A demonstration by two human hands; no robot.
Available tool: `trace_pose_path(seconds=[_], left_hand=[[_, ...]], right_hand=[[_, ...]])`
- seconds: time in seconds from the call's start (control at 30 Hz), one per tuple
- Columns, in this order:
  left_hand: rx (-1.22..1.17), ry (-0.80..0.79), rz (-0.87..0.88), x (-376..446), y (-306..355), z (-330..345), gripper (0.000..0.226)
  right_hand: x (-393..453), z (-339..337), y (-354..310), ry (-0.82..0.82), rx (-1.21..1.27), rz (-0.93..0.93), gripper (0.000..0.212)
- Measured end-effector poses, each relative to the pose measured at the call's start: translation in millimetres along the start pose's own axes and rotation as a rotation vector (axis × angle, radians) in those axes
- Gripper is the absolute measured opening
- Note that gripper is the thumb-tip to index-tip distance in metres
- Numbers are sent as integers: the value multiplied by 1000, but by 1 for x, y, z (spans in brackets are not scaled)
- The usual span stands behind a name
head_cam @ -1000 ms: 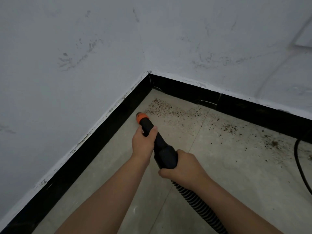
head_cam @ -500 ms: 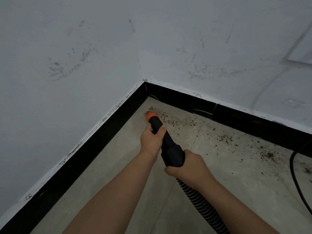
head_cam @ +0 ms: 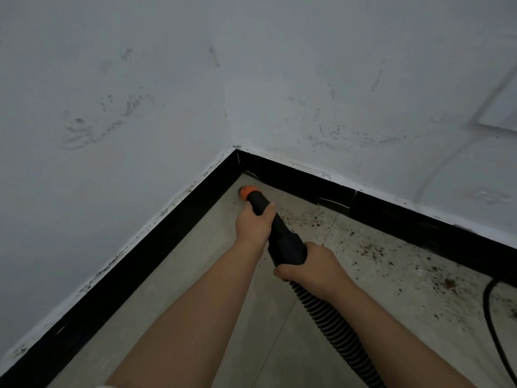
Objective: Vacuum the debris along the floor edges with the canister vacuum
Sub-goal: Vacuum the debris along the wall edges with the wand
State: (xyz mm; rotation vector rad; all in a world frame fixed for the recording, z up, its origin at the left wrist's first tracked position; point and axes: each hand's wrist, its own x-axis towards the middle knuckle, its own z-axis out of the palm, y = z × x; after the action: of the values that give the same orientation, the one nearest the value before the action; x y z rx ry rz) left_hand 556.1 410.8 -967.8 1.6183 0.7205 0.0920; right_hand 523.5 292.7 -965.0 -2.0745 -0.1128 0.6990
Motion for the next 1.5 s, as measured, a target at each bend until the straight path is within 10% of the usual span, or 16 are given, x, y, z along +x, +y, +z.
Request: trace_pose_path(seconds=[1.07,1.5], left_hand=[[-74,285,-178,-95,-45,-101,30],[-60,27,-38,-125,-31,-50,45]], right_hand=[[-77,70,-18,-301,-173,-75,28],[-121,33,10,-29,-223,-10,32]])
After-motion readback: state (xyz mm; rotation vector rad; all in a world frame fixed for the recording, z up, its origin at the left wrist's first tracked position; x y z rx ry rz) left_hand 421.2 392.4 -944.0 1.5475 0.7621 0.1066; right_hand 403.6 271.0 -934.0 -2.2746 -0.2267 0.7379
